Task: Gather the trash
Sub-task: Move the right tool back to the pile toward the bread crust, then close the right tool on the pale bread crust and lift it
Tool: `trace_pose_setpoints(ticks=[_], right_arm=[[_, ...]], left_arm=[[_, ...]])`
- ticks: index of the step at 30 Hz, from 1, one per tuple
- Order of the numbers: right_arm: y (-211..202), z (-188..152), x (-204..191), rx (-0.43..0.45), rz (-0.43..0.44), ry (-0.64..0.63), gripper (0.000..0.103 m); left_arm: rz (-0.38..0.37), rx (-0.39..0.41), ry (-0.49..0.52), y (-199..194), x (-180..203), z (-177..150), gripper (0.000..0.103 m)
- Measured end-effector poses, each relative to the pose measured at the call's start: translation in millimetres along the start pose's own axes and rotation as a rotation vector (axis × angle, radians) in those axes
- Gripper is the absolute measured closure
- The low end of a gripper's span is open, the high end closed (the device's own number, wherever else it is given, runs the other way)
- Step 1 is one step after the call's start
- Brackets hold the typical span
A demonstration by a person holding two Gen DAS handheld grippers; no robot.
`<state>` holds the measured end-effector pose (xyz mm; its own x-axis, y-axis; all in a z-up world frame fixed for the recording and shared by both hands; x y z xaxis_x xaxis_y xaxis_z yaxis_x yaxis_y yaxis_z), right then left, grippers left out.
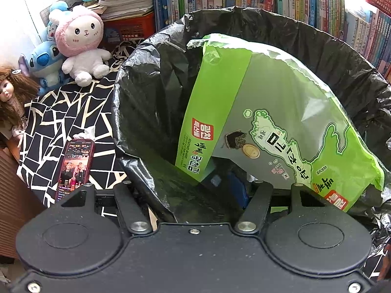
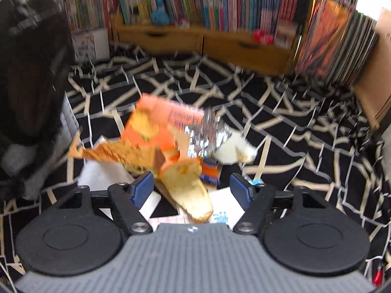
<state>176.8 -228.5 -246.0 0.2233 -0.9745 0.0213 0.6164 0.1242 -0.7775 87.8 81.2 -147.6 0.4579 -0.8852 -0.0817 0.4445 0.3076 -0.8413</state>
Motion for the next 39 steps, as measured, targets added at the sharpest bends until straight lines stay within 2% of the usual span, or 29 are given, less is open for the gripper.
trace_pose_setpoints(ticks=[8,13,22,23,24,33,34,37,39], right_arm=[[38,-13,0,-0.091,0.017,0.019,0.031],[49,-19,-5,-0.139,0.028,-0.007,0.053],[35,-16,-8,-0.127,0.065,0.018,0.059],[32,-15,-8,-0.121,0.069,0.022,0.067],[29,-15,-9,-0.121,0.070,0.022,0.088],[8,-2,-14,-0.068,0.059,0.020,0.086],[9,-3,-13,-0.069,0.045,0.019,0.073],[14,-11,-7,-0.095,0.019,0.025,0.058],[18,-18,-5,-0.111,0.009,0.019,0.053]], left_arm=[[0.022,0.000,0.021,-1,1,0,0.042],[0.024,0.001,0.021,0,0,0,0.042],[0.011,0.002,0.010,0,-3,1,0.042],[0.008,0.001,0.009,0,-3,0,0.042],[0.006,0.001,0.008,0,-3,0,0.042],[-0.013,0.005,0.002,1,-5,0,0.042],[-0.015,0.006,0.004,2,-5,0,0.042],[-0.021,0.008,0.004,2,-5,0,0.042],[-0.022,0.008,0.004,2,-4,0,0.042]])
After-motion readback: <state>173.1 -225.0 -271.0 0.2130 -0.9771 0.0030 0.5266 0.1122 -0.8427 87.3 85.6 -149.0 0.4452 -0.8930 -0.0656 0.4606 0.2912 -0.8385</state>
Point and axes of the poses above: each gripper's, at about its wrist camera, not at the fingertips, and y roughly the way its jaws point, x to its right, z to its top, the point moved 7 cm from there along y, roughly the way its jaws point, and after that the axes turned 3 degrees about y, right-handed, at the moved point
